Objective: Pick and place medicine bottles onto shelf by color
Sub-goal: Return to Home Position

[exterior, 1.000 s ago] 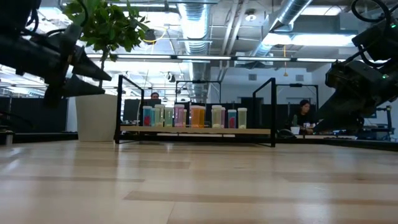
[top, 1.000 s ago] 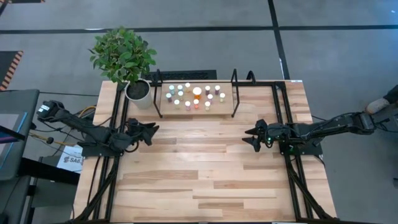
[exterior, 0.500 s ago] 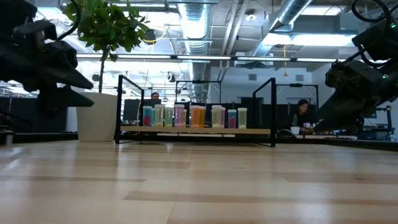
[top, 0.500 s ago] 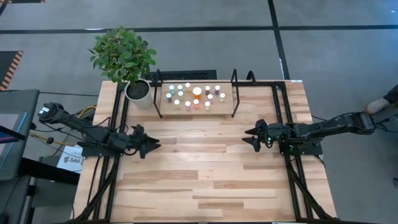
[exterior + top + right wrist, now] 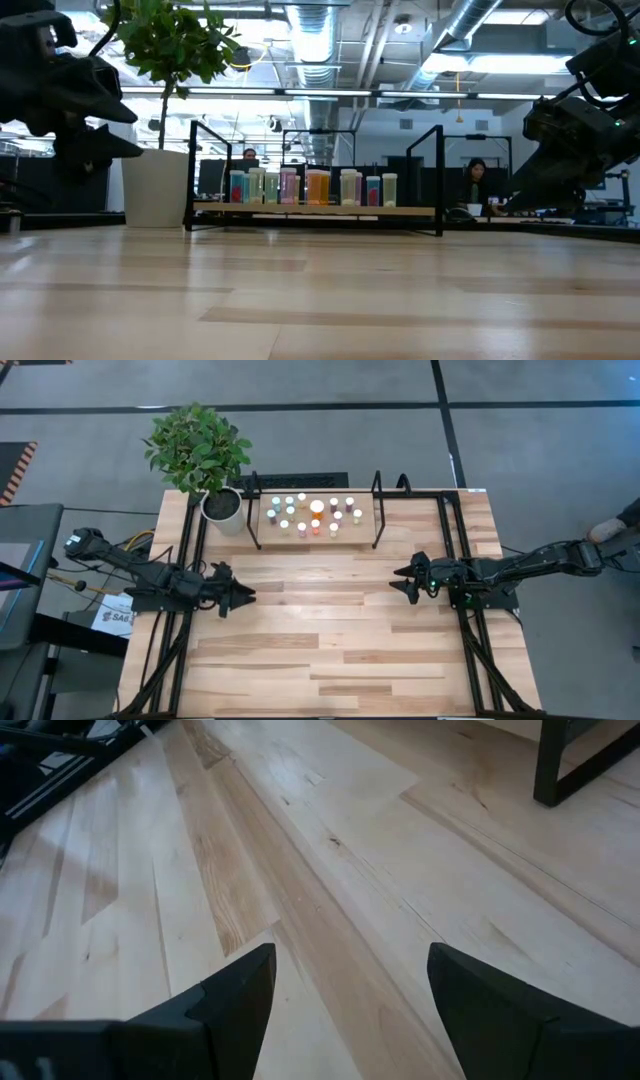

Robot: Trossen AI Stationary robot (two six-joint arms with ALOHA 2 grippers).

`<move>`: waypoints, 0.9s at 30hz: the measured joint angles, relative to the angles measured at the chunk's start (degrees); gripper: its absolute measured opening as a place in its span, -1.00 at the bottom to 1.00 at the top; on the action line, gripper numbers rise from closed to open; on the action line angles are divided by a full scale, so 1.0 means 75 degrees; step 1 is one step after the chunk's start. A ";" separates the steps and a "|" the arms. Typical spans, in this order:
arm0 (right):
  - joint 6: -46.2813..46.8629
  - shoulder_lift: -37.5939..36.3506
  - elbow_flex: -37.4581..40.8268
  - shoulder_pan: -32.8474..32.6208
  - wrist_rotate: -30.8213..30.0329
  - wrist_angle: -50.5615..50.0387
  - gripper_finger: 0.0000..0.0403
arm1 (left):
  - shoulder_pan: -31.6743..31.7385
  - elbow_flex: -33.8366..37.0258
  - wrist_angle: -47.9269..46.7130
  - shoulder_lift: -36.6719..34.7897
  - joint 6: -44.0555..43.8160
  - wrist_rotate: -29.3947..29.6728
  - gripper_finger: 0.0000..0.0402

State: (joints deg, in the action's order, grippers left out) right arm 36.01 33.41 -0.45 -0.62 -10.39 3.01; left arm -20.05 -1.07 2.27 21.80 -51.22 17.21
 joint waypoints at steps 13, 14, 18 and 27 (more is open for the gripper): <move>0.0000 -0.0001 0.0000 0.0001 0.0000 -0.0003 0.42 | -0.0003 -0.0022 -0.0146 -0.0002 -0.0349 -0.0662 -0.10; 0.0000 0.0000 0.0000 0.0001 0.0000 -0.0002 0.42 | -0.0003 -0.0022 -0.0145 -0.0003 -0.0387 -0.0662 -0.10; 0.0000 0.0000 0.0000 0.0001 0.0000 -0.0002 0.42 | -0.0003 -0.0025 -0.0075 -0.0003 -0.0290 -0.0539 -0.10; 0.0000 -0.0001 0.0000 0.0000 0.0000 -0.0001 0.42 | -0.0003 -0.0034 -0.0142 0.0000 -0.0270 -0.0431 -0.10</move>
State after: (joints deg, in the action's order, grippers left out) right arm 36.01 33.40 -0.45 -0.62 -10.39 3.00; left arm -20.08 -1.32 1.21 21.80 -53.25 13.98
